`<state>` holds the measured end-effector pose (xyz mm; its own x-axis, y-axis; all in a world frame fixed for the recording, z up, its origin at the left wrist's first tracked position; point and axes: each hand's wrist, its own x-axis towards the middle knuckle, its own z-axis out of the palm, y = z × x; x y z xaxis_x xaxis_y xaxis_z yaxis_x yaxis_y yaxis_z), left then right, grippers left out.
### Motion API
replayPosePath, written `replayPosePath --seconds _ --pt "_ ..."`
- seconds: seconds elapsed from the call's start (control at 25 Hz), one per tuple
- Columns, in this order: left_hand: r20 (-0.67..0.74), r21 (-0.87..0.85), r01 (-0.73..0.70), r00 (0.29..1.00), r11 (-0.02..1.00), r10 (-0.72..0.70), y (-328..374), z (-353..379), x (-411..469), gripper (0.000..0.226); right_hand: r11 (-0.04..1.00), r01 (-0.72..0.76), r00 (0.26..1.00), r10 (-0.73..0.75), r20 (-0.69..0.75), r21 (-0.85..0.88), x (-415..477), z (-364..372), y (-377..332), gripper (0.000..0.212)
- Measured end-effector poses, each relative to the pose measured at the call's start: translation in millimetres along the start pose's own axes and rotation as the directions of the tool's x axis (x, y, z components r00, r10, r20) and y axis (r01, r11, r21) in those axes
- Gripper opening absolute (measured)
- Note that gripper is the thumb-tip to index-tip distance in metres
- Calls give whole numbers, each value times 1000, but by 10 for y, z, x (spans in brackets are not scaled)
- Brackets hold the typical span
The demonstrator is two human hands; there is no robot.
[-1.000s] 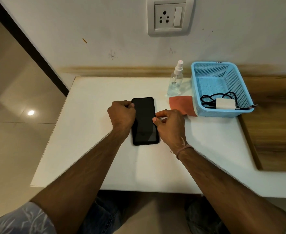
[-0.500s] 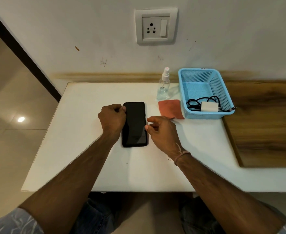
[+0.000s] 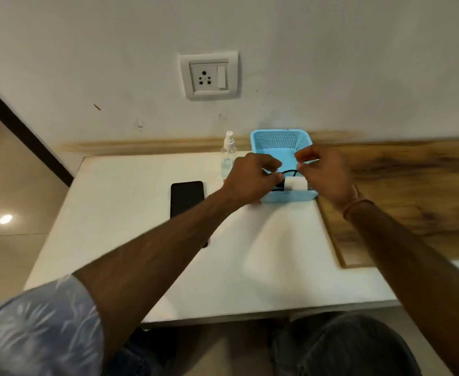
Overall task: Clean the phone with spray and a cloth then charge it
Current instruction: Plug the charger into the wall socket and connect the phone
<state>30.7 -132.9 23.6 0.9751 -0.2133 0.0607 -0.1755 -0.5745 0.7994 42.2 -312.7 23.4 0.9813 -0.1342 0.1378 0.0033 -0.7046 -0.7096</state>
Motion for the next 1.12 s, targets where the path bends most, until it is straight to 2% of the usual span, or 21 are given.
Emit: replayPosePath --seconds 0.04,0.12,0.2,0.24,0.36,0.56,0.68,0.84,1.0,1.12 --pt "90 92 -54 995 994 46 103 82 162 33 989 25 999 -19 40 -149 128 -114 53 23" --pt "265 287 -155 961 945 77 202 259 428 33 864 147 973 -38 228 -481 330 -233 124 25" --pt "394 421 -187 919 887 6 175 420 623 34 711 255 923 22 383 -655 416 -229 145 27" --pt "423 451 -174 905 875 -38 143 491 695 34 674 279 903 58 426 -683 433 -206 163 29" --pt "465 482 -158 880 862 -98 65 602 821 36 688 274 880 103 464 -672 467 -138 221 31" --pt "471 498 -167 876 851 -103 42 650 878 39 741 240 903 67 424 -628 492 -56 326 28" --pt "452 493 -168 888 854 -86 25 659 852 38 786 203 921 49 387 -584 469 0 363 35" --pt "341 409 -107 939 906 -43 -1 590 799 37 809 132 949 64 308 -573 429 49 379 52" --pt "208 293 -86 978 952 25 74 466 740 40 766 156 969 2 245 -624 389 97 400 57" --pt "122 162 -88 990 983 68 146 348 677 43 835 81 991 -12 130 -544 414 71 388 59"
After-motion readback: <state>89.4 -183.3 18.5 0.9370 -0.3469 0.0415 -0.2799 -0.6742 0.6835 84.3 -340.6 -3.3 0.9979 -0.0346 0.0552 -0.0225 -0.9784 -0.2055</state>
